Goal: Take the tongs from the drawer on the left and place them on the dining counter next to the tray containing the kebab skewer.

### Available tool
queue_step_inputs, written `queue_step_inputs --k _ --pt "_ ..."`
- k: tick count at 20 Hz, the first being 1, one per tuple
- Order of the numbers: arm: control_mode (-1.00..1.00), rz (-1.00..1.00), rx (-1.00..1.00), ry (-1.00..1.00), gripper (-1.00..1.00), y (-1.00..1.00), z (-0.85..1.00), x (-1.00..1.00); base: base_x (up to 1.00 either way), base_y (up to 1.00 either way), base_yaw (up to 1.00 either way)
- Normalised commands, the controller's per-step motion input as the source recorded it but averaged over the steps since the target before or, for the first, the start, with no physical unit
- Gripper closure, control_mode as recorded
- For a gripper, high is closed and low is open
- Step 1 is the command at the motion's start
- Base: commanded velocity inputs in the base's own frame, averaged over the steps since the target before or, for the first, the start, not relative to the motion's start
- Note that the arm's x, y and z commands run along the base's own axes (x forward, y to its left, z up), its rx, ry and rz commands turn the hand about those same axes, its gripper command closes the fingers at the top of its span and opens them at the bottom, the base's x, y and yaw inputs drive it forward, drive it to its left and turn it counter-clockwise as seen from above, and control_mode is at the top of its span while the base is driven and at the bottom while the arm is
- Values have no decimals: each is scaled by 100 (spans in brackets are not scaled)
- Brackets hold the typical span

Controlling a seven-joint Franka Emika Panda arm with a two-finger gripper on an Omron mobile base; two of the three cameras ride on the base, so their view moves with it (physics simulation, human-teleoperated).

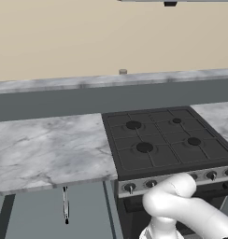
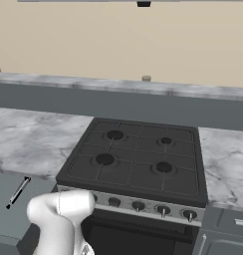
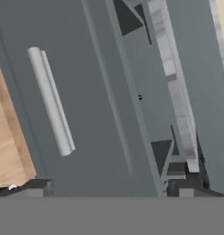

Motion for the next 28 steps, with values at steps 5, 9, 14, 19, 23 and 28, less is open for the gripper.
queue_step_inputs --k 5,9,14,19,23,28 --pt "-100 0 1 11 -100 -20 28 0 0 0 0" --pt "-100 0 1 11 -100 -20 31 0 0 0 0" --pt "-100 0 0 11 -100 -17 34 0 0 0 0" --pt "-100 0 0 11 -100 -13 30 0 0 0 0" --pt "-100 0 1 12 -100 -11 17 11 0 0 0" --pt "-100 3 3 14 -100 -18 2 22 0 0 0"
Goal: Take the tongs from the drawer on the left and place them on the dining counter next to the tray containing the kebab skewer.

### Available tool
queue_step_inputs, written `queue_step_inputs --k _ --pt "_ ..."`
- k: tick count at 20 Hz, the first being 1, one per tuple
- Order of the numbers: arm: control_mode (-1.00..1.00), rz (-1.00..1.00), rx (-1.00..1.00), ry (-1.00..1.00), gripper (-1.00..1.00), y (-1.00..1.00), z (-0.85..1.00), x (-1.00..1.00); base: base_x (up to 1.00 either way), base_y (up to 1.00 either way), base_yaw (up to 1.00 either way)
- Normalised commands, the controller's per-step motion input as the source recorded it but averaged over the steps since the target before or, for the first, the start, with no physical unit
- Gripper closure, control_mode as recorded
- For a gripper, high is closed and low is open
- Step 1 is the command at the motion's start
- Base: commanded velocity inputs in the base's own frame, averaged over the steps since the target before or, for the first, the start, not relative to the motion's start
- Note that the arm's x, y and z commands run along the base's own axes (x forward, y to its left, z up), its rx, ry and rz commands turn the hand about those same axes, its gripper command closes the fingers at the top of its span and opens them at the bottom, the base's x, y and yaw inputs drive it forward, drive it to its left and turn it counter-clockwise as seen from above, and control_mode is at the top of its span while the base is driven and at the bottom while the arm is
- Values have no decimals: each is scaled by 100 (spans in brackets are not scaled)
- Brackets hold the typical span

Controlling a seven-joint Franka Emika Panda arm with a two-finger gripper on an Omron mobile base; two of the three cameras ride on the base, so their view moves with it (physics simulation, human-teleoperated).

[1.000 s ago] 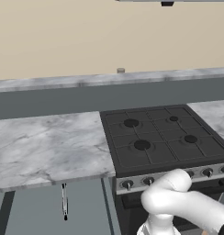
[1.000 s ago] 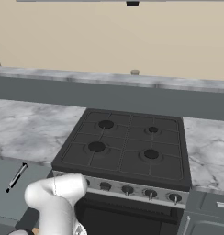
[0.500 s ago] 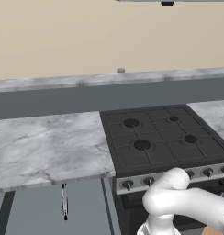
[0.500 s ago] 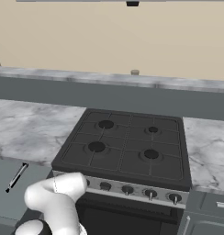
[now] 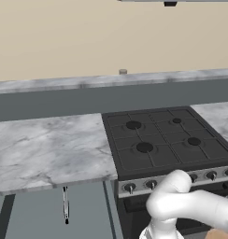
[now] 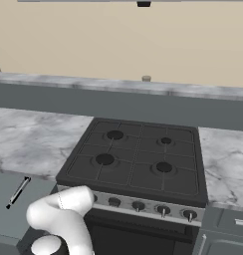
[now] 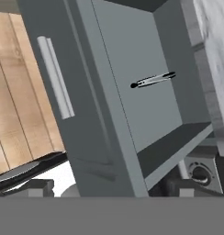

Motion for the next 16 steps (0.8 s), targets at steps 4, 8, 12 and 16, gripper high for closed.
queue_step_inputs --k 4,8,12,16 --pt "-100 8 3 22 -100 -13 0 33 0 0 0" --pt "-100 7 2 22 -100 -6 0 35 0 0 0" --pt "-100 6 0 18 -100 0 -2 43 0 0 0" --pt "-100 8 0 25 -100 0 -10 50 0 0 0"
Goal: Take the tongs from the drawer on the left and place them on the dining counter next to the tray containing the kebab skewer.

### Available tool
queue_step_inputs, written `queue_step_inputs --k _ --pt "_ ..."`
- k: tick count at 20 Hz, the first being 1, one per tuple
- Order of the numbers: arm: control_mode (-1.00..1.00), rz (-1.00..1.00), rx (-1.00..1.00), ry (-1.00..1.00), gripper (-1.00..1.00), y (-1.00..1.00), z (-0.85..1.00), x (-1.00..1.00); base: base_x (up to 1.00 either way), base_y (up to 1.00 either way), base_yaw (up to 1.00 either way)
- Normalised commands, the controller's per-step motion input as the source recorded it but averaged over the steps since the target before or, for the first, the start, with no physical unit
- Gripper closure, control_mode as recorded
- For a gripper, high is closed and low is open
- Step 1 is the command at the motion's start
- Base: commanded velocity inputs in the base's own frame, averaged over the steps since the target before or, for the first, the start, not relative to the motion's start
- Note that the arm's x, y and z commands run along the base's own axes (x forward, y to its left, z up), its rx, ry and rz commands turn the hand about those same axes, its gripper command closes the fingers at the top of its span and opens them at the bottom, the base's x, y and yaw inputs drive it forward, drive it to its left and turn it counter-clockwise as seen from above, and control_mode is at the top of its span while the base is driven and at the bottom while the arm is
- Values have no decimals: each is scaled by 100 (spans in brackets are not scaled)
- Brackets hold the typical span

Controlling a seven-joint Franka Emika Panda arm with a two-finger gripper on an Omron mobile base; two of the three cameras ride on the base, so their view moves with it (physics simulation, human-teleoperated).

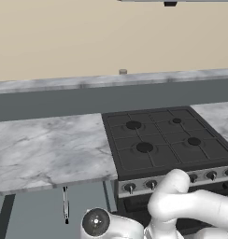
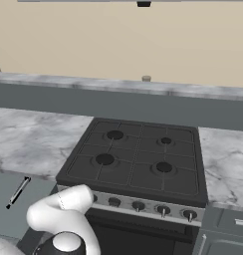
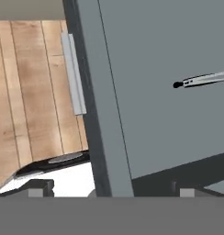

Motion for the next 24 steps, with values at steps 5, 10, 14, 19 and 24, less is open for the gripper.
queue_step_inputs --k 5,10,14,19,24 --pt "-100 13 0 33 -100 2 -35 29 0 0 0" --pt "-100 12 0 33 -100 18 -54 9 0 0 0" --pt "-100 11 0 33 -100 13 -26 18 0 0 0" --pt "-100 11 0 28 -100 24 -36 4 0 0 0" --pt "-100 11 0 14 -100 44 -47 -18 0 0 0"
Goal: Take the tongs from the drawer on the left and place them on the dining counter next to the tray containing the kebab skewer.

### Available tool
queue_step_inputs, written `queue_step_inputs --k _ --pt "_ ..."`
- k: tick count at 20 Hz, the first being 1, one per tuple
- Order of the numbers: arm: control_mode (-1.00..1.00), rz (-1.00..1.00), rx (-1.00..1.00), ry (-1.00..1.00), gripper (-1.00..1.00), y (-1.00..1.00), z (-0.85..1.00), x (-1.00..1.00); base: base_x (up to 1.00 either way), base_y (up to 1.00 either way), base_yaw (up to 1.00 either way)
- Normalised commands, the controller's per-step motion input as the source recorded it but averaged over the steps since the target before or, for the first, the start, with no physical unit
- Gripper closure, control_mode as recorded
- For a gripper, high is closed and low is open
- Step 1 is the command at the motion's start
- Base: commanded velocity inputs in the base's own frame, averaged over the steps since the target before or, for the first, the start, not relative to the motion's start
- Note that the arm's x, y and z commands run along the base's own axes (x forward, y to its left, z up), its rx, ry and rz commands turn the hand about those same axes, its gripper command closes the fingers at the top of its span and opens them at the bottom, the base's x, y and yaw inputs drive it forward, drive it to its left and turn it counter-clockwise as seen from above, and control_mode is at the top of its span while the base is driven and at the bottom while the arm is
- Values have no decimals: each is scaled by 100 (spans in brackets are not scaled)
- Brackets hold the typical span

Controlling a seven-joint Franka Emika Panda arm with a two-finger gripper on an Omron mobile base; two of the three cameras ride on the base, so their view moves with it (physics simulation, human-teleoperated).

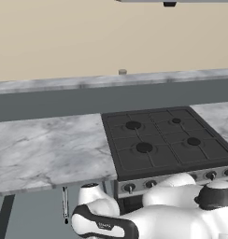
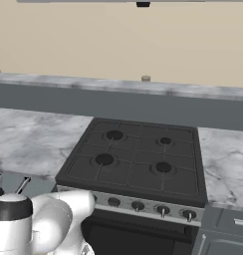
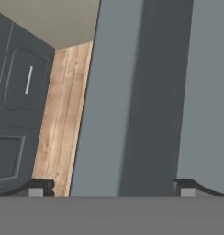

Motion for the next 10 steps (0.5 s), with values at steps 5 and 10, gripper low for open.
queue_step_inputs --k 5,10 --pt "-100 10 -1 2 -100 55 -29 -63 0 0 0" --pt "-100 7 -2 0 -100 50 -23 -85 0 0 0"
